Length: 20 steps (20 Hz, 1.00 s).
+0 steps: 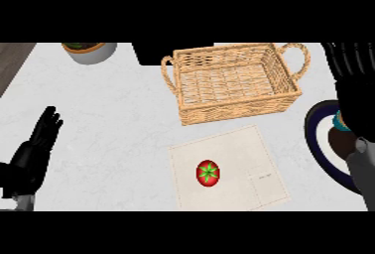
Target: Pick the tomato from the placemat and place it in the basket
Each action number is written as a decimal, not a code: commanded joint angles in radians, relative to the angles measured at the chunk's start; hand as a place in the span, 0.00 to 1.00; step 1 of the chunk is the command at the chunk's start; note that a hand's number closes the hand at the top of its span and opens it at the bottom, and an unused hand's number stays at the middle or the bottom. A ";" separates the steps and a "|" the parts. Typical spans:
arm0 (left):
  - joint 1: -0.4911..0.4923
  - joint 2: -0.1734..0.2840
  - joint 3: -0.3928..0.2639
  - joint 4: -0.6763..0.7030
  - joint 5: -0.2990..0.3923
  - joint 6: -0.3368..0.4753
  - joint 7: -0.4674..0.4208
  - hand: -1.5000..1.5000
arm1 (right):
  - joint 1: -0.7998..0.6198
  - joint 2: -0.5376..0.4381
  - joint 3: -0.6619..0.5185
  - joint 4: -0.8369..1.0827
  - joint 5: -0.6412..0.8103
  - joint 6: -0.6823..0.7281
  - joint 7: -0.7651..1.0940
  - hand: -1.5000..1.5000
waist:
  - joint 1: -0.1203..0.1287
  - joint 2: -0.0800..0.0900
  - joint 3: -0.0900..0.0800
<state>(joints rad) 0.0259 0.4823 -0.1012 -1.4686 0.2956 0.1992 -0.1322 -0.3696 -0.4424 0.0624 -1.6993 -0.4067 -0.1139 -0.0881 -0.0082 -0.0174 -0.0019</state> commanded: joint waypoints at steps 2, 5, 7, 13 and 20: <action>0.024 -0.041 -0.036 0.037 0.007 -0.014 0.088 0.50 | 0.022 0.121 0.104 -0.070 0.111 -0.158 0.055 1.00 | 0.007 0.016 0.001; 0.051 -0.084 -0.085 0.157 0.018 -0.018 0.171 0.50 | -0.024 0.237 0.138 0.059 0.143 -0.251 0.023 1.00 | 0.022 0.029 0.000; 0.051 -0.091 -0.141 0.135 0.013 -0.028 0.264 0.50 | -0.065 0.167 0.334 0.061 0.296 -0.166 0.064 1.00 | 0.042 0.027 -0.003; 0.083 -0.101 -0.168 0.121 -0.003 -0.033 0.269 0.50 | -0.084 0.437 0.552 0.308 0.572 -0.547 0.110 0.00 | 0.060 0.020 -0.002; 0.074 -0.076 -0.121 0.126 0.016 -0.015 0.315 0.50 | -0.218 0.282 0.582 0.484 0.886 -0.566 0.539 0.00 | -0.018 -0.010 -0.015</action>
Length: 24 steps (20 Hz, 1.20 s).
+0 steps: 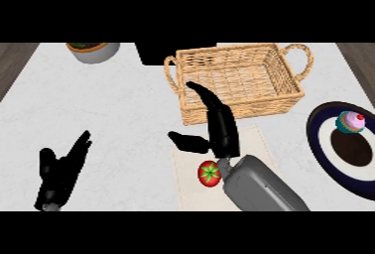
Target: Pick the tomato from the placemat and place it in the basket
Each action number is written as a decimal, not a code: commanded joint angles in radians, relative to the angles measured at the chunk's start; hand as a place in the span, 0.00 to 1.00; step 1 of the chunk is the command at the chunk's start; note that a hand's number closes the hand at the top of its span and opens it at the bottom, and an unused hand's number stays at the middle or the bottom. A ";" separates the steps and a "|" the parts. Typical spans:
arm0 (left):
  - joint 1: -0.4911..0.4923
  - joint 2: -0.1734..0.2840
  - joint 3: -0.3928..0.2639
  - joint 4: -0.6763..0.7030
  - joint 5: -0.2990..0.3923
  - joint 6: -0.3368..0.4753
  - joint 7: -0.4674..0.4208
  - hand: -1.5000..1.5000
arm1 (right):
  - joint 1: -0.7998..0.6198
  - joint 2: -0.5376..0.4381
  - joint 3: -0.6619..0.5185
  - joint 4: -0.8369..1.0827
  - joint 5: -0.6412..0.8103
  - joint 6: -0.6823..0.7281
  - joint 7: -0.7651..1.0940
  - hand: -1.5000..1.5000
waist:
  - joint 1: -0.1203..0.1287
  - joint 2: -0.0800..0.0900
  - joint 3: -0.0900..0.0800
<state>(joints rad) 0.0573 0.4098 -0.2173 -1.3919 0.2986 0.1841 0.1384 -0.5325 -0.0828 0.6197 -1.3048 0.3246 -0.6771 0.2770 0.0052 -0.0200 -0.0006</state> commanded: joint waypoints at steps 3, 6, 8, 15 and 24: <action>0.078 0.006 0.002 0.052 0.008 0.005 0.033 0.50 | -0.134 -0.140 0.032 0.061 0.228 0.113 0.356 0.00 | -0.055 -0.021 -0.015; 0.104 -0.004 -0.004 0.023 0.013 0.017 0.051 0.50 | -0.206 -0.169 0.069 0.016 0.267 0.275 0.519 0.00 | -0.062 -0.030 -0.012; 0.085 -0.016 -0.004 0.038 -0.004 0.041 0.053 0.50 | -0.261 -0.156 0.098 -0.028 0.280 0.387 0.636 0.00 | -0.071 -0.023 -0.011; 0.100 -0.002 0.013 0.005 0.014 0.030 0.070 0.50 | -0.379 -0.166 0.073 -0.209 0.064 0.813 0.941 0.00 | -0.075 -0.022 -0.007; 0.109 0.011 0.040 0.009 0.025 0.005 0.049 0.50 | -0.424 -0.227 0.031 -0.394 -0.164 1.004 1.184 0.00 | -0.077 -0.011 -0.005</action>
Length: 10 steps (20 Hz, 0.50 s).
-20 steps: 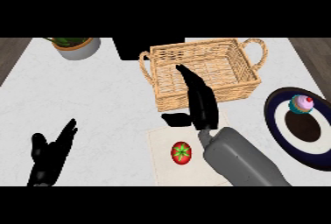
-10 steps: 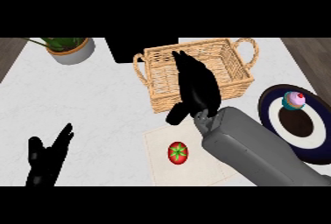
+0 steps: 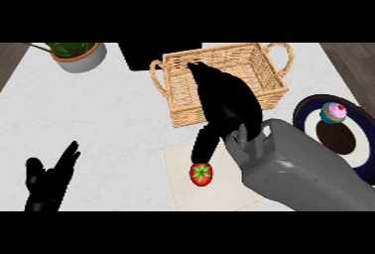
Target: Pick the tomato from the placemat and place it in the basket
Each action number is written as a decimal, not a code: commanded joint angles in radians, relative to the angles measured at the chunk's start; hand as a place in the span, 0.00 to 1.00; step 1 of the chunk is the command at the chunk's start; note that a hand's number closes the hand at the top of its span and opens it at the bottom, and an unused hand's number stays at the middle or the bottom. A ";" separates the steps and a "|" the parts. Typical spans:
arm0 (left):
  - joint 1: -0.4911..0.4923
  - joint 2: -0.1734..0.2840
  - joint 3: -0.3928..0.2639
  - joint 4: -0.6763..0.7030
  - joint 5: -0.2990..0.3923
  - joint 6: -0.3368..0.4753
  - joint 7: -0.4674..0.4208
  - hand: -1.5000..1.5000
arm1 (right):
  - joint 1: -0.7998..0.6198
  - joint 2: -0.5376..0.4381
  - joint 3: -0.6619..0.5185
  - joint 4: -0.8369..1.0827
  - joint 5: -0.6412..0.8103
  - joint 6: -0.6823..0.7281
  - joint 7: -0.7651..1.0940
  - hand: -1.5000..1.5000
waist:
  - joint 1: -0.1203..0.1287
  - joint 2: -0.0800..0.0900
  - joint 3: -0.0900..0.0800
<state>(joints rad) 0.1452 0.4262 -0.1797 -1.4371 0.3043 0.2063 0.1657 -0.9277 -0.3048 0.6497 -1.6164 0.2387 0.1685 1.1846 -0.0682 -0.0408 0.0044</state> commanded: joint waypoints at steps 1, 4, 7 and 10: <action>0.043 -0.035 -0.034 0.015 0.006 0.008 0.042 0.50 | -0.030 -0.007 -0.001 -0.098 -0.083 0.144 0.300 0.00 | 0.004 0.007 -0.008; 0.012 -0.024 -0.013 0.049 0.013 -0.013 0.039 0.50 | 0.003 -0.039 0.000 -0.163 -0.113 0.123 0.301 0.00 | 0.000 0.016 -0.008; 0.006 -0.006 -0.011 0.025 -0.003 -0.001 0.063 0.50 | -0.006 -0.040 0.002 -0.140 -0.131 0.102 0.302 0.00 | 0.011 0.016 -0.008; 0.010 0.014 0.003 0.014 0.025 -0.045 0.075 0.50 | 0.024 -0.054 0.013 -0.167 -0.092 0.051 0.302 0.00 | 0.028 0.024 -0.007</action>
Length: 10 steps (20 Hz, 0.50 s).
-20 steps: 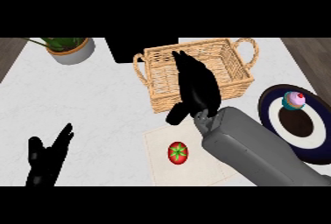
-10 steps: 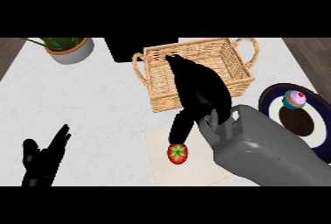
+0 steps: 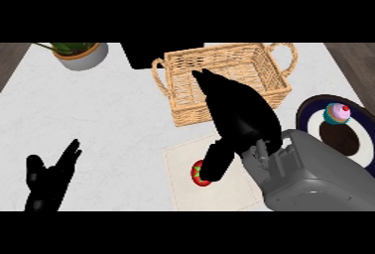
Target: Pick the tomato from the placemat and place it in the basket
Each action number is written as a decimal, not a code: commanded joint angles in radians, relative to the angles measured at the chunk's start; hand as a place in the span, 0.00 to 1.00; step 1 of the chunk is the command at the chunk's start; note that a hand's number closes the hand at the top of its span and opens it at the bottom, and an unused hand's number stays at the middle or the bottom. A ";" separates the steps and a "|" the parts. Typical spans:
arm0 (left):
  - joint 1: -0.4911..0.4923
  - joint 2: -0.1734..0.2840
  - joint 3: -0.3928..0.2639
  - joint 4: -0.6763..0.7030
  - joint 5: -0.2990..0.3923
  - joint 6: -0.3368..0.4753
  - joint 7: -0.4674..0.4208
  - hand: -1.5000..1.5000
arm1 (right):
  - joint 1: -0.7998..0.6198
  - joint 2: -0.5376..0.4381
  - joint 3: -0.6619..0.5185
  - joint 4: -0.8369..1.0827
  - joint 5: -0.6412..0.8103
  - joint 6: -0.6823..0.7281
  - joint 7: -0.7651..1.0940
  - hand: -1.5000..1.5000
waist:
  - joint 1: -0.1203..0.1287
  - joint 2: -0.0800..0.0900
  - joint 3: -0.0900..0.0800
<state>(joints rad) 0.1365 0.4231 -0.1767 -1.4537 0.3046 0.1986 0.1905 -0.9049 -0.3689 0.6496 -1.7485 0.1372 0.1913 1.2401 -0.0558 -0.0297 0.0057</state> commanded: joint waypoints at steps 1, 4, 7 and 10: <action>0.017 -0.023 -0.034 0.030 -0.014 0.001 0.033 0.50 | 0.014 0.012 0.014 -0.042 0.007 0.024 0.247 0.00 | 0.017 0.014 -0.008; -0.004 -0.031 -0.020 0.075 -0.016 -0.006 0.014 0.50 | 0.083 0.020 0.067 -0.098 0.070 -0.022 0.247 0.00 | 0.012 0.016 -0.008; 0.010 -0.068 -0.041 0.063 -0.020 0.007 0.014 0.50 | 0.109 -0.010 0.040 -0.109 0.081 -0.010 0.245 0.00 | 0.025 0.020 -0.008; -0.010 -0.026 -0.022 0.055 -0.016 -0.025 0.037 0.50 | 0.129 0.030 0.077 -0.069 0.121 -0.013 0.247 0.00 | 0.037 0.022 -0.008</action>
<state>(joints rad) 0.1099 0.3973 -0.1859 -1.4412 0.2815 0.1939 0.1833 -0.7815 -0.3691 0.7140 -1.8147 0.2320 0.1604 1.2449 -0.0313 -0.0173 0.0080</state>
